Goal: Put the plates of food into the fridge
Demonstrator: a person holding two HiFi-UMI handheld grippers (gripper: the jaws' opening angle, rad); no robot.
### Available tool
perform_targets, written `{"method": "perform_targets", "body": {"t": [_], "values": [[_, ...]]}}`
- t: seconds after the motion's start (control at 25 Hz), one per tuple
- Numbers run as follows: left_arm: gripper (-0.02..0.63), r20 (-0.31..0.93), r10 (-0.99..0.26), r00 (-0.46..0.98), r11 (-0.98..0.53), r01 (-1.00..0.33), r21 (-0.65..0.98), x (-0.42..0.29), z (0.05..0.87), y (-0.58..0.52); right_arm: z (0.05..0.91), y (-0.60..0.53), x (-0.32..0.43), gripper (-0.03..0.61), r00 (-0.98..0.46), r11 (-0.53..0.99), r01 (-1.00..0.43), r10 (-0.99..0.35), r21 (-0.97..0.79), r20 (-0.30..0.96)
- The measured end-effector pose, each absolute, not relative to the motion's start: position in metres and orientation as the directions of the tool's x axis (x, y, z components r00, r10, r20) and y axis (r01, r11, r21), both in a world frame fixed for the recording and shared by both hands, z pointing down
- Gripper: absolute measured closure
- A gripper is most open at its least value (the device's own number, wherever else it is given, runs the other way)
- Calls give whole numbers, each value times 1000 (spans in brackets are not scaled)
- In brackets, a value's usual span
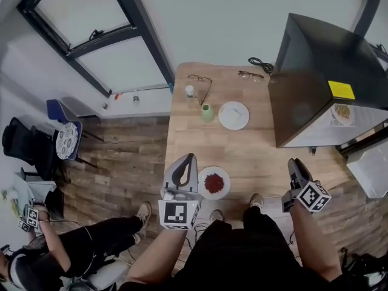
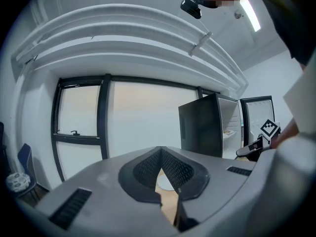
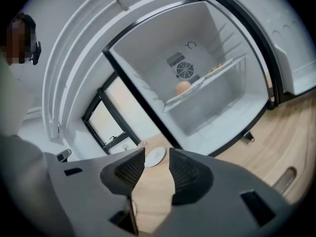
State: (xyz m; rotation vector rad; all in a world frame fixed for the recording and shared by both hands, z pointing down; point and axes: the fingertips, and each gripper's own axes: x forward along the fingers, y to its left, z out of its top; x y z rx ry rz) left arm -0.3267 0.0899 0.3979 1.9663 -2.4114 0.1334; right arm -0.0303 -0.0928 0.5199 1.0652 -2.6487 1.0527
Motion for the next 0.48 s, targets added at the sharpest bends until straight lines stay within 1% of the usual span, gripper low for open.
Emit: {"method": "perform_targets", "body": {"t": [0.12, 0.24, 0.36, 0.48], "values": [[611, 74, -977, -200, 196, -979, -57, -333, 402, 119, 544, -49, -63, 410, -790, 539, -604, -500, -587, 354], [611, 95, -974, -208, 203, -977, -58, -346, 412, 151, 560, -9, -92, 410, -825, 551, -559, -444, -620, 350], [611, 117, -965, -235, 225, -970, -89, -362, 421, 186, 582, 25, -111, 410, -849, 516, -520, -401, -680, 345], [611, 138, -954, -267, 251, -960, -124, -376, 426, 213, 609, 54, -122, 411, -858, 480, -508, -357, -716, 369]]}}
